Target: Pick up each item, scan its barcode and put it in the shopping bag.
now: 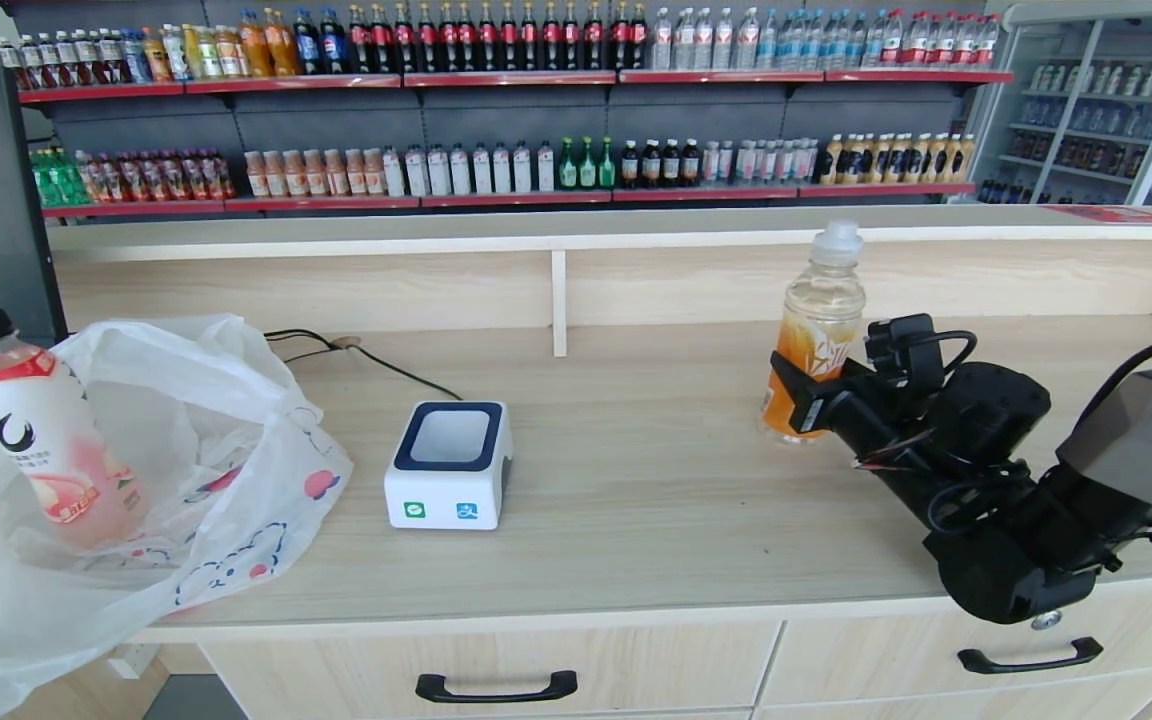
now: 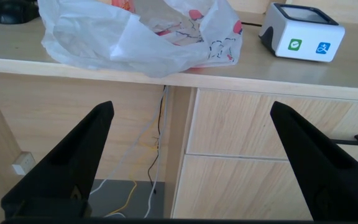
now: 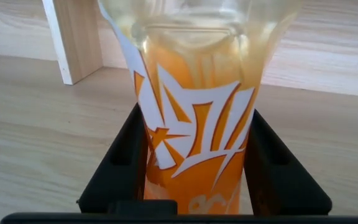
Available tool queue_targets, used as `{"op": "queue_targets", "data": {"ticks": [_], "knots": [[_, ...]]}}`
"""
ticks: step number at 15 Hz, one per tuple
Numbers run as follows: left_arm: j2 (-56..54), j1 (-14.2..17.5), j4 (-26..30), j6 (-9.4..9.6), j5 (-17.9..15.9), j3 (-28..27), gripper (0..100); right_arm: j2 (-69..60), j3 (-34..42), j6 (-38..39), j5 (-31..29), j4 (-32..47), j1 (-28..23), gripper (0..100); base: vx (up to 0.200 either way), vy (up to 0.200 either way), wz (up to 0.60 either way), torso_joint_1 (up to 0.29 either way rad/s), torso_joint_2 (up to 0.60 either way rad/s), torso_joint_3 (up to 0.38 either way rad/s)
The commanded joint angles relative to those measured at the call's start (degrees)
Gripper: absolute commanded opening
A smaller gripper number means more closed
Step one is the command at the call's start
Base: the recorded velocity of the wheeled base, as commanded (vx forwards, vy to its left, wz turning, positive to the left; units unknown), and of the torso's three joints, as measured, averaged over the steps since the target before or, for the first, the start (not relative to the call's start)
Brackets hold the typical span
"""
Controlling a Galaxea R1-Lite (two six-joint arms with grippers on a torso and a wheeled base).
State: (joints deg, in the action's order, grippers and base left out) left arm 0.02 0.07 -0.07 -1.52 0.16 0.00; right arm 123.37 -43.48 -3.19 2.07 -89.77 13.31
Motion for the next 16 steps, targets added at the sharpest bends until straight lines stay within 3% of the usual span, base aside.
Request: {"op": "queue_targets", "data": {"ticks": [1,16], "knots": [[0.0,0.0,0.0,0.03,0.0,0.0,100,-1.0,0.2,0.0,0.0,-0.2,0.0,0,0.000,0.000,0.00,0.000,0.00,0.000],[0.0,0.0,-0.1,0.03,0.0,0.0,100,-5.9,2.5,0.1,0.1,-0.2,0.0,0,0.000,0.000,0.00,0.000,0.00,0.000]]}}
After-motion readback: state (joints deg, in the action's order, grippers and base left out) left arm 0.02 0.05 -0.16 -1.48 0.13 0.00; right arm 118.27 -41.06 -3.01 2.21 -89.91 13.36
